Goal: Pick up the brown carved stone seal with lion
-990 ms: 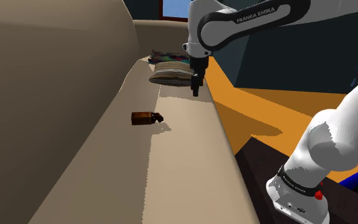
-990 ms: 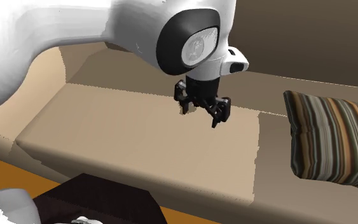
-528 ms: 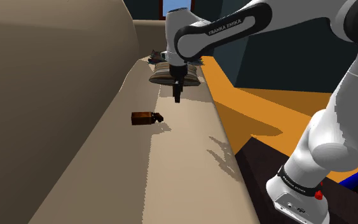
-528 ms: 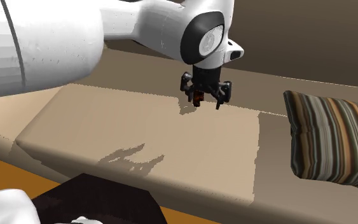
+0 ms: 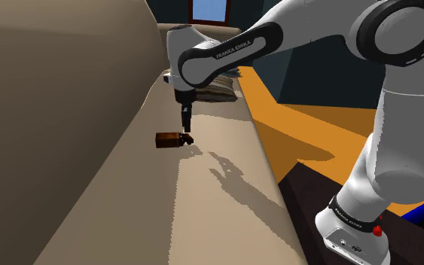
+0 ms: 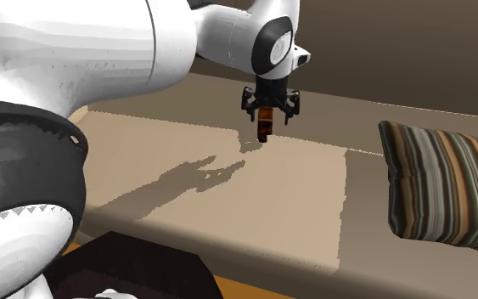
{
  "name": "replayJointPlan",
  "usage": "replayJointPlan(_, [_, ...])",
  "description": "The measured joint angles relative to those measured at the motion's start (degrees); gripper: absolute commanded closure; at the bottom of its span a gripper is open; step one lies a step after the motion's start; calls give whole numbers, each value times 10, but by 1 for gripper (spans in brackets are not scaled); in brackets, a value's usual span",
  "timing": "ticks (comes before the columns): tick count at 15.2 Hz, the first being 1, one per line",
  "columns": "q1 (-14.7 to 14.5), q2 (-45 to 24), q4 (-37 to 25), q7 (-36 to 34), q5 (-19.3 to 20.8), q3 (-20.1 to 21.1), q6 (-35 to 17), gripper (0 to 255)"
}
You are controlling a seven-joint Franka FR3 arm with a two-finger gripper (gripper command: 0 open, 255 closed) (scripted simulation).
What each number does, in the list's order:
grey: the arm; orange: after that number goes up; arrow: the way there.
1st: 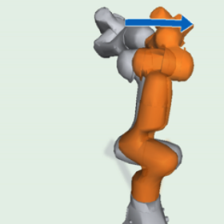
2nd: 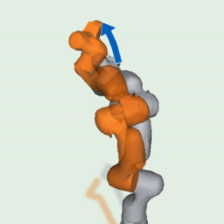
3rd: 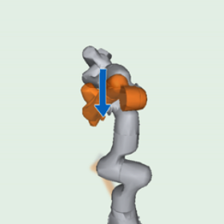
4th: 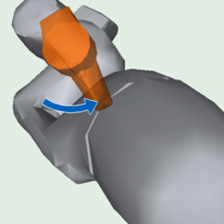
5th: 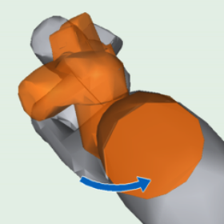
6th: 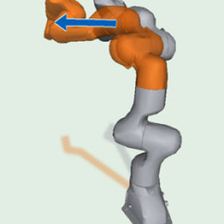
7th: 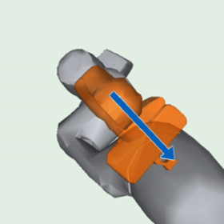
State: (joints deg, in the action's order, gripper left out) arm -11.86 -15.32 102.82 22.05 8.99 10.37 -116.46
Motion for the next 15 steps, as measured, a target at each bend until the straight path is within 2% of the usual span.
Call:
replayJointPlan(4, [-17,-62,-60,18,12,11,-3,0])
replayJointPlan(11, [-20,-88,-46,13,20,9,-43,0])
replayJointPlan(12, [-20,-89,-43,12,21,9,-46,255])
replayJointPlan(15, [-20,-88,-40,12,21,9,-50,255])
